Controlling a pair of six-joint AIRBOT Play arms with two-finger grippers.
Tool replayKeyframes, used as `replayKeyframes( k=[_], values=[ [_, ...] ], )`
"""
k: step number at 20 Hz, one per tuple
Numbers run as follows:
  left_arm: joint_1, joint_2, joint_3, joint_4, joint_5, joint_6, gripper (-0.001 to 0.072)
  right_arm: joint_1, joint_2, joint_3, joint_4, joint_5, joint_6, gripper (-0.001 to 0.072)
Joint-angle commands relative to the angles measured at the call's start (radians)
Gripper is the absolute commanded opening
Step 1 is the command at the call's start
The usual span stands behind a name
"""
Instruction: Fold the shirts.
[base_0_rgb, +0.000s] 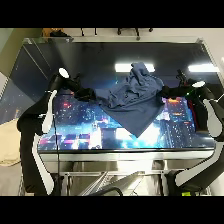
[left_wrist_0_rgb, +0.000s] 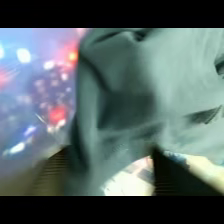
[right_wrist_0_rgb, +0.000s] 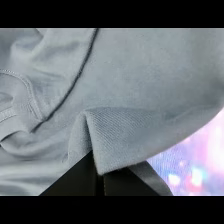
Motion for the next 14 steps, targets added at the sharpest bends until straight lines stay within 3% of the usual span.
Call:
replayKeyframes(
  k=[1, 4, 9, 11, 14],
  values=[
    [-0.027, -0.014, 0.0, -0.029, 0.002, 0.022, 0.0004, 0.001, 0.0, 0.002, 0.004, 0.025, 0.001, 0.0018],
    [-0.024, 0.028, 0.0, -0.093, 0.005, 0.022, 0.0013, 0.0, 0.024, 0.002, 0.074, 0.129, -0.039, 0.0017],
    [0.03, 0.345, 0.104, -0.445, 0.009, 0.065, 0.0012, -0.029, 0.259, 0.224, 0.328, 0.161, -0.078, 0.0017],
    [0.077, 0.549, 0.158, -0.569, 0.134, 0.064, 0.0013, -0.071, 0.349, 0.421, 0.421, 0.145, -0.078, 0.0017],
    [0.173, 0.955, 0.053, -0.576, 0.488, 0.08, 0.0013, -0.179, 0.47, 0.711, 0.423, 0.077, -0.073, 0.0017]
  ],
)
